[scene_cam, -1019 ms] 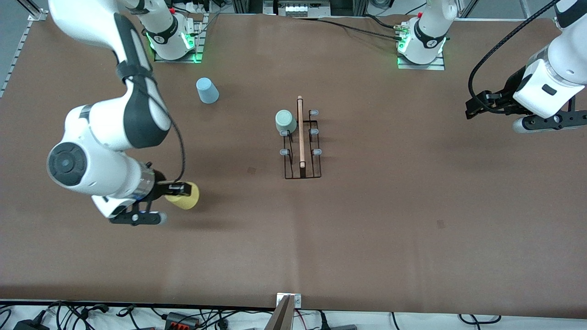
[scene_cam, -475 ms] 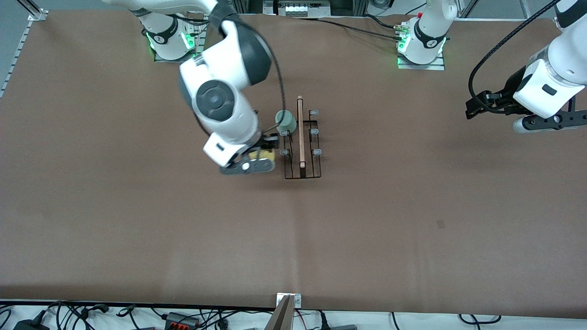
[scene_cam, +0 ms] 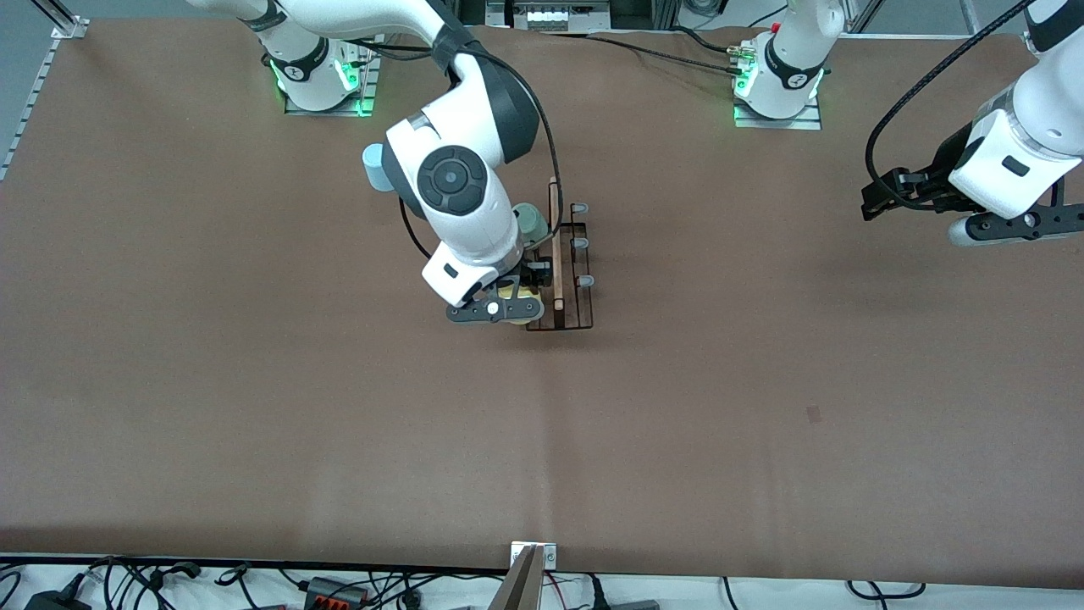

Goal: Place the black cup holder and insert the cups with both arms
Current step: 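Lower the yellow cup onto a free rack peg with the right gripper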

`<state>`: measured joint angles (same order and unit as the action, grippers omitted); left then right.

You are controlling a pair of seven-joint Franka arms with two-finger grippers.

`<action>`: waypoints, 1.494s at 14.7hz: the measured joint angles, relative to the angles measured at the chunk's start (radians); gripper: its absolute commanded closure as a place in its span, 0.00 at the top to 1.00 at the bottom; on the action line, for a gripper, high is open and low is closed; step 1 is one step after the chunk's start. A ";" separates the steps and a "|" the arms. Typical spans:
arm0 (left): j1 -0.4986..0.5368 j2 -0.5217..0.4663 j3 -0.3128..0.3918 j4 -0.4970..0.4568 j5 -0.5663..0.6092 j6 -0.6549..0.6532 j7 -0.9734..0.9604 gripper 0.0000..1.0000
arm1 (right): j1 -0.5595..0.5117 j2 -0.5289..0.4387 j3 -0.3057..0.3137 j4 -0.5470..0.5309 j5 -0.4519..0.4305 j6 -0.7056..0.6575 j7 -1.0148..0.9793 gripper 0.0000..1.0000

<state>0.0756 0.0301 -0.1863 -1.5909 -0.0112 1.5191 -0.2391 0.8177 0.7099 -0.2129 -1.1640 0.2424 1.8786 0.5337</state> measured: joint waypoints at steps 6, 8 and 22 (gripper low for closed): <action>0.000 0.000 0.001 0.000 0.002 0.000 0.051 1.00 | 0.042 0.034 -0.002 0.000 0.000 0.010 0.002 0.20; 0.000 0.000 0.001 0.000 0.002 0.000 0.051 1.00 | 0.041 0.034 -0.005 0.000 0.000 0.010 0.002 0.20; 0.002 0.000 0.003 0.000 0.002 0.000 0.009 1.00 | 0.034 0.051 -0.010 -0.003 0.000 0.083 0.002 0.20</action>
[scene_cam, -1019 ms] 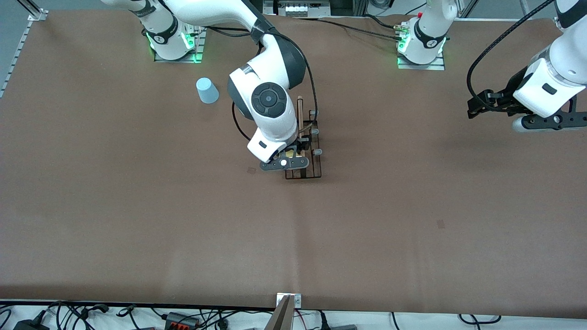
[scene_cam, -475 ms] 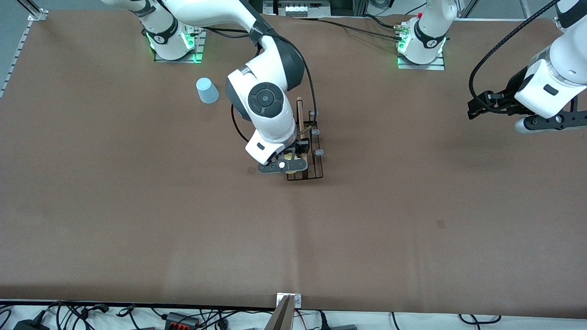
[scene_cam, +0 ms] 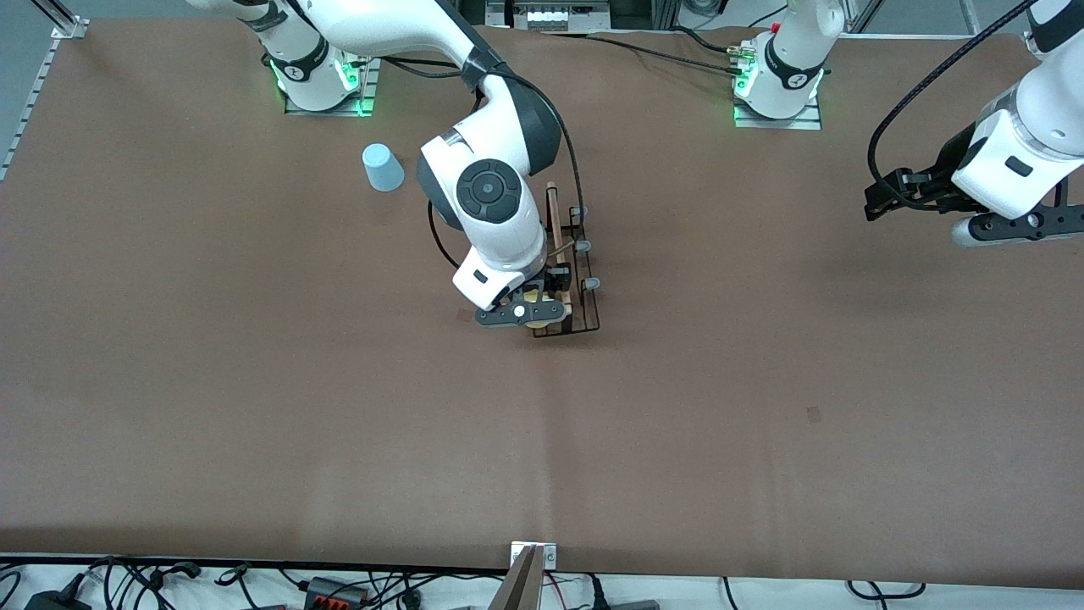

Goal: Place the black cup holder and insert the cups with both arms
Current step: 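Lower the yellow cup onto a free rack peg with the right gripper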

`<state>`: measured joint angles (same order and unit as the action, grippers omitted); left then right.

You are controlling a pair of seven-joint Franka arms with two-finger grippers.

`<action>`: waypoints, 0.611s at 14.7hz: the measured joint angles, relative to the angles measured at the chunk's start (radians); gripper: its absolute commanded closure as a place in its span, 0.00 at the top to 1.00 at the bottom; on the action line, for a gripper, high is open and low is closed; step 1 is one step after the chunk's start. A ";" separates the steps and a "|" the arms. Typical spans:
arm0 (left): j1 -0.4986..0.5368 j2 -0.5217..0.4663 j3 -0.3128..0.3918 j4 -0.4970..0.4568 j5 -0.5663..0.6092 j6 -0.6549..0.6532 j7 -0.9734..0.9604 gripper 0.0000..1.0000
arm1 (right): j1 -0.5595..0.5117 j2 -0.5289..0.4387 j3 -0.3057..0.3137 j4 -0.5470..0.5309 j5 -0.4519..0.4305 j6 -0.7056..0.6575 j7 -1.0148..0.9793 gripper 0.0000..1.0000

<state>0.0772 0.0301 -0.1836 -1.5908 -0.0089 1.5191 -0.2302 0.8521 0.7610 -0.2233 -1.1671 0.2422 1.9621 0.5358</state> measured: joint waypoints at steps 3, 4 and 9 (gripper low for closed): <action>0.002 0.000 0.002 0.000 0.000 0.000 0.000 1.00 | 0.000 0.005 0.000 -0.011 0.000 0.001 0.000 0.20; 0.002 0.000 0.002 0.000 0.000 0.000 0.000 1.00 | 0.000 0.007 0.000 -0.013 0.000 0.002 0.000 0.20; 0.002 0.000 0.002 0.000 0.000 0.000 0.000 1.00 | 0.004 0.007 0.000 -0.017 -0.013 0.002 0.000 0.20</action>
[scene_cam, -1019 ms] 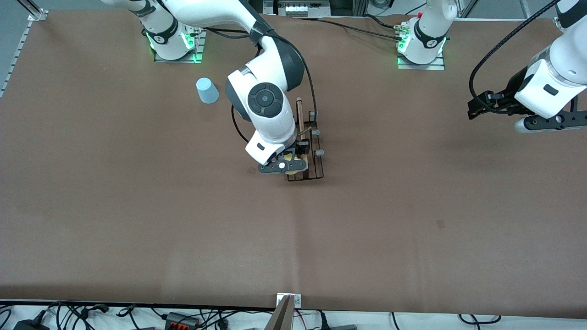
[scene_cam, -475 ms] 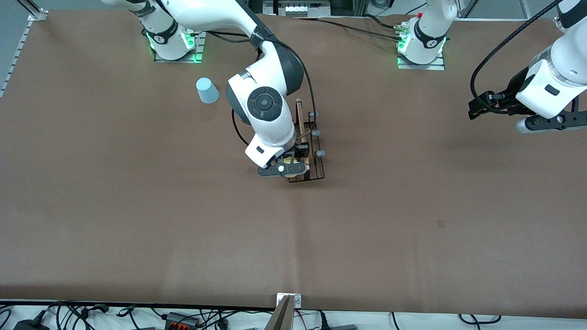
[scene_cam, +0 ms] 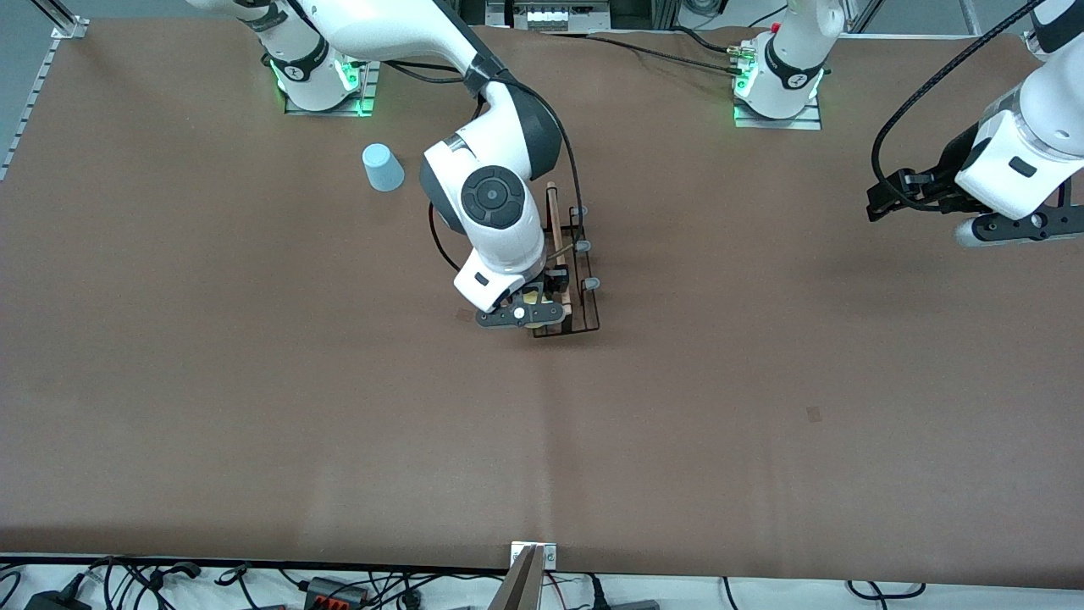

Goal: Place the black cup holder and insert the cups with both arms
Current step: 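Lower the yellow cup onto a free rack peg with the right gripper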

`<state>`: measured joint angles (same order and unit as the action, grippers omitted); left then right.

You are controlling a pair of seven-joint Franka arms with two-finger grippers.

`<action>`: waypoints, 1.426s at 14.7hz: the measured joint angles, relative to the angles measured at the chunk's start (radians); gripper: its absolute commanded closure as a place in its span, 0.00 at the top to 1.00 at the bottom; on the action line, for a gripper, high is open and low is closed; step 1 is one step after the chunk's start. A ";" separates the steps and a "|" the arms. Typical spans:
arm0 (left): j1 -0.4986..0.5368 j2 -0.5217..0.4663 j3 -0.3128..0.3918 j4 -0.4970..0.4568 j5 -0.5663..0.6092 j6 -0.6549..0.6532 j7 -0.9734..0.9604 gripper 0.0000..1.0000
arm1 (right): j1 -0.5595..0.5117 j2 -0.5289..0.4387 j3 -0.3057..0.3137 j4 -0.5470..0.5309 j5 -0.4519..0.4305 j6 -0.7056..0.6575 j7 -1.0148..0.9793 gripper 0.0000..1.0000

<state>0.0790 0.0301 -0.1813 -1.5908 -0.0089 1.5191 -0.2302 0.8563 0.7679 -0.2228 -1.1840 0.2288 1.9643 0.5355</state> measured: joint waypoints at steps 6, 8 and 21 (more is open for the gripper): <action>0.000 0.000 0.001 0.000 0.000 0.000 0.000 1.00 | 0.001 0.000 0.000 -0.010 -0.001 0.001 -0.001 0.20; 0.000 0.000 0.001 0.000 0.000 0.000 0.000 1.00 | 0.001 0.000 0.000 -0.012 -0.001 0.001 -0.001 0.20; 0.000 0.000 0.003 0.000 0.000 0.000 0.000 1.00 | 0.000 0.000 -0.012 -0.022 -0.002 0.015 -0.001 1.00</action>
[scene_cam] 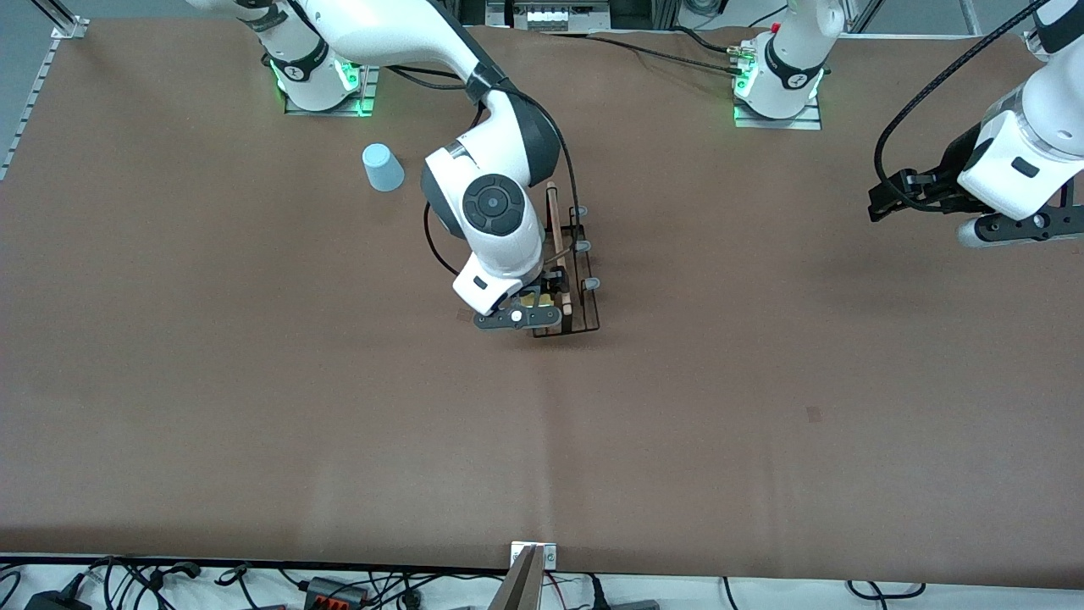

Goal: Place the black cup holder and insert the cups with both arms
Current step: 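Lower the yellow cup onto a free rack peg with the right gripper, then open the right gripper and draw it back from the yellow cup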

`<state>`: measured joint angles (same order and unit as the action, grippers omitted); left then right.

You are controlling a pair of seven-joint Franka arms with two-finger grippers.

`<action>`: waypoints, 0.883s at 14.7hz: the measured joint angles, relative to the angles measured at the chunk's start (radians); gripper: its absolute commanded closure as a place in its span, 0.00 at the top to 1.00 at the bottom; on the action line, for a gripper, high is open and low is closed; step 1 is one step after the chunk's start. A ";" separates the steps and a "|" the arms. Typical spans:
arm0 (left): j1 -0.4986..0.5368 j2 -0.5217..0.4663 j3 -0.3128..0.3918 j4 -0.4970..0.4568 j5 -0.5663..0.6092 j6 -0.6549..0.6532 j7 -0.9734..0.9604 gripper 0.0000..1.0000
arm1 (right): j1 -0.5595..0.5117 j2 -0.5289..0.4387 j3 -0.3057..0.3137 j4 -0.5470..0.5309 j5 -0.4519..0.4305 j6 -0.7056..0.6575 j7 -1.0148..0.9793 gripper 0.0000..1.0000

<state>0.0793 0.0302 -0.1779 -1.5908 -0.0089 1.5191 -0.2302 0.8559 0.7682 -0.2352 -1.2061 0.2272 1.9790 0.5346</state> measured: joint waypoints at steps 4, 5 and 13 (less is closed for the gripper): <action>0.000 0.000 0.001 0.000 0.000 0.000 0.000 1.00 | -0.003 -0.026 -0.039 0.004 -0.001 0.000 0.000 1.00; 0.000 0.000 0.001 0.000 0.000 0.000 0.000 1.00 | -0.003 -0.036 -0.052 0.005 -0.001 -0.001 0.000 1.00; 0.000 0.000 0.002 0.000 0.000 0.000 0.000 1.00 | -0.008 -0.116 -0.185 0.007 -0.006 -0.107 -0.007 1.00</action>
<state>0.0795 0.0302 -0.1762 -1.5908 -0.0089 1.5191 -0.2302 0.8482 0.6521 -0.4201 -1.1992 0.2212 1.8723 0.5275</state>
